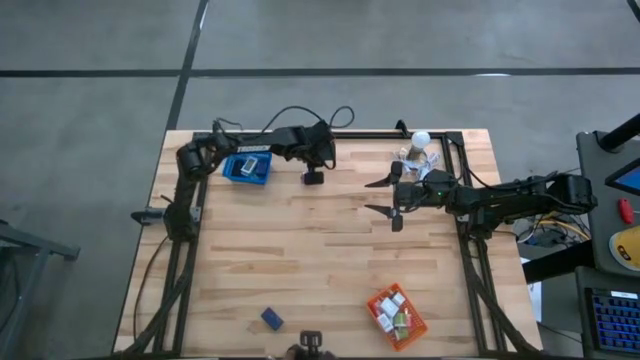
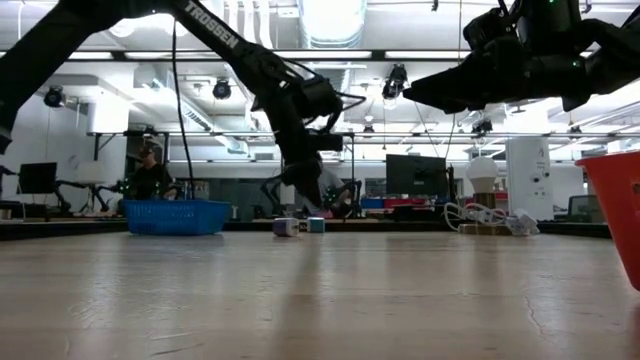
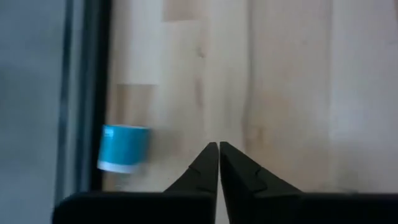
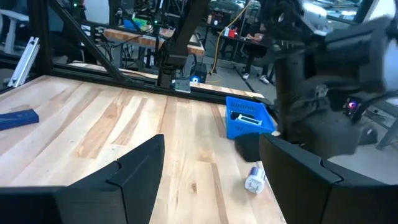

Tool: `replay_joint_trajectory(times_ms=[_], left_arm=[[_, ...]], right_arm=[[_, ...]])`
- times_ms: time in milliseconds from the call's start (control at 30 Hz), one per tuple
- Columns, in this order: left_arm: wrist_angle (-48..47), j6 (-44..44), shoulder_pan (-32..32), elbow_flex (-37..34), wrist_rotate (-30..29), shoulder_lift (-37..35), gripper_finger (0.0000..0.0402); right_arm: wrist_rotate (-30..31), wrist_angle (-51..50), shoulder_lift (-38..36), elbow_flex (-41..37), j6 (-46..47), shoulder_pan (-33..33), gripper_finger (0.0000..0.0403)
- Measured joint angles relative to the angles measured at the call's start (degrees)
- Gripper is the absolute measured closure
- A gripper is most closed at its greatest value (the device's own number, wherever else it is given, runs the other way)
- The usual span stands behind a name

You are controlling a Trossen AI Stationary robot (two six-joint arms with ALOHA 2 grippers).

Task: Pick & Place Office items
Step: Put the blue charger adapter into the orange bin

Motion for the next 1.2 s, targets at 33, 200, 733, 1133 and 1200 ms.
replay_joint_trajectory(times_ms=[33,200,733,1133,1200], left_arm=[[0.38,0.43,0.28,0.02,-0.01,-0.33,0.0377],[0.73,2.82,1.66,0.74,-0.59,-1.36,0.0315],[2.01,10.8,9.18,0.78,8.32,-1.18,0.0102],[-13.77,10.56,9.7,17.28,6.76,10.29,0.0117],[-16.88,10.82,9.98,19.89,6.31,11.65,0.0117]], right_arm=[[-0.02,-0.03,0.0,0.0,0.01,0.0,0.0145],[-0.02,-0.3,0.0,0.0,-0.19,0.0,0.0145],[-0.11,-0.66,0.0,0.0,-1.14,0.0,0.0145],[-0.07,-0.11,0.0,0.0,-1.78,0.0,0.0145],[-0.05,-0.09,0.0,0.0,-1.75,0.0,0.0145]])
